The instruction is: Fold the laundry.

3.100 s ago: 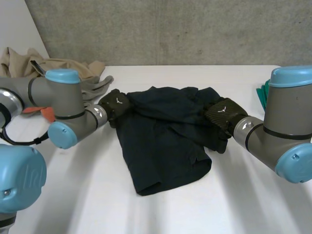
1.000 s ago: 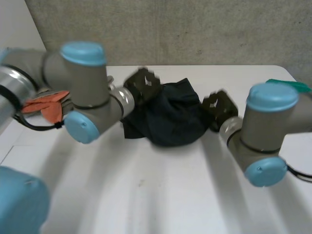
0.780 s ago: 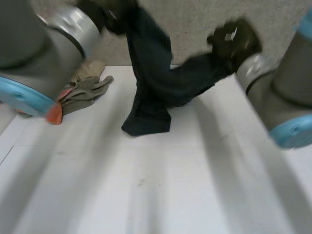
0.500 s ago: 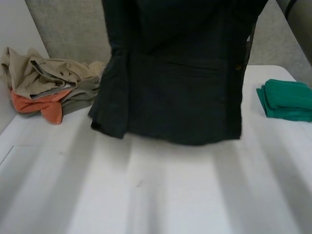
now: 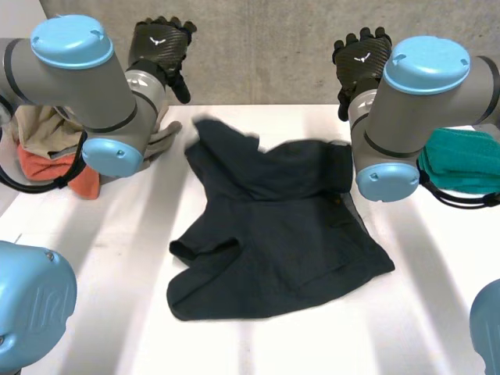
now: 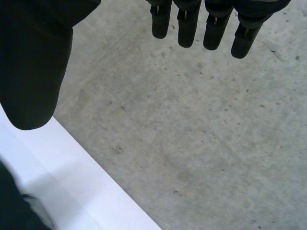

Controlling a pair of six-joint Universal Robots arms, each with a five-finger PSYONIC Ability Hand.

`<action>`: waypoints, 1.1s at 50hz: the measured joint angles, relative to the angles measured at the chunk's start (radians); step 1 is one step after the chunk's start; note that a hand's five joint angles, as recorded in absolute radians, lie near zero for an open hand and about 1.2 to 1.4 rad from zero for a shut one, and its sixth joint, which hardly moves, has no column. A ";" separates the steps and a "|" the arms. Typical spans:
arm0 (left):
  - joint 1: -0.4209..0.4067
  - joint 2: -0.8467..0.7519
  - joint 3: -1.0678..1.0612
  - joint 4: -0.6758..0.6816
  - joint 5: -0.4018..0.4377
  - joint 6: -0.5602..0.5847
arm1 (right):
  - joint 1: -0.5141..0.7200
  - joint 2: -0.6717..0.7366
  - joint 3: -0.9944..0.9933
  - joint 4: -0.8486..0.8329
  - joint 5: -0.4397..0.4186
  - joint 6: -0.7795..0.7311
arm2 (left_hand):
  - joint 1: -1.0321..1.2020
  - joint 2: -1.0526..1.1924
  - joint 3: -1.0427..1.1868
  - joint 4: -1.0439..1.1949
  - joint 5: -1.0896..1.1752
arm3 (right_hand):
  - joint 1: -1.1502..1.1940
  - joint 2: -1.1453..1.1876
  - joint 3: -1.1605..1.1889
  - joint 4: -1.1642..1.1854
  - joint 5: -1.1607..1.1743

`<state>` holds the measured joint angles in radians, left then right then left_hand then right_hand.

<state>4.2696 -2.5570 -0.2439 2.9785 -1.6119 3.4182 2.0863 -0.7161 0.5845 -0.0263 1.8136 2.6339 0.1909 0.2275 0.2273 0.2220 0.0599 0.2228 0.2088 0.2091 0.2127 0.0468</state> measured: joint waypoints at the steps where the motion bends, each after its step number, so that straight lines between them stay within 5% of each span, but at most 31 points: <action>1: 0.000 0.001 0.003 -0.004 -0.004 0.000 | 0.000 0.000 0.000 0.000 0.002 -0.001 | 0.000 0.000 0.000 0.000 0.000 | 0.000 0.000 -0.001 -0.003 0.000; 10: -0.030 0.251 -0.264 -0.082 -0.079 0.005 | -0.033 -0.171 0.156 0.216 -0.146 -0.028 | 0.000 -0.021 -0.018 -0.022 -0.011 | 0.000 0.000 -0.002 -0.005 0.000; 18: -0.090 0.544 -0.774 -0.085 0.024 0.076 | -0.100 -0.382 0.477 0.547 -0.390 -0.143 | 0.020 -0.004 -0.009 -0.001 -0.007 | 0.036 0.059 0.060 0.054 0.053; 22: -0.142 0.647 -1.008 -0.089 0.073 0.115 | -0.137 -0.441 0.653 0.608 -0.450 -0.211 | 0.274 0.210 0.208 0.218 0.205 | 0.271 0.279 0.281 0.275 0.273; 28: -0.245 0.745 -1.311 -0.092 0.107 0.152 | -0.197 -0.501 0.935 0.462 -0.529 -0.260 | 0.481 0.434 0.433 0.440 0.424 | 0.329 0.345 0.345 0.341 0.335; 35: -0.314 0.737 -1.447 -0.094 0.093 0.148 | -0.225 -0.512 1.148 0.154 -0.571 -0.257 | 0.427 0.389 0.392 0.389 0.379 | 0.328 0.342 0.341 0.339 0.313; 40: -0.306 0.716 -1.464 -0.080 0.068 0.145 | -0.231 -0.501 1.211 0.022 -0.575 -0.238 | 0.329 0.294 0.296 0.297 0.280 | 0.411 0.426 0.425 0.421 0.399; 44: -0.278 0.707 -1.463 -0.044 0.042 0.153 | -0.237 -0.489 1.234 -0.060 -0.572 -0.203 | 0.254 0.215 0.215 0.208 0.194 | 0.818 0.918 0.898 0.894 0.878; 55: -0.248 0.644 -1.472 0.059 -0.041 0.292 | -0.218 -0.482 1.234 -0.098 -0.535 -0.153 | 0.254 0.215 0.215 0.208 0.194 | 0.848 0.968 0.975 0.980 0.946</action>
<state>4.0218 -1.9126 -1.7160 3.0375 -1.6525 3.7100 1.8679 -1.1979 1.8187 -0.1240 1.2785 2.4812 0.4447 0.4422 0.4422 0.4300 0.2538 1.0709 1.1770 1.1842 1.1930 0.9932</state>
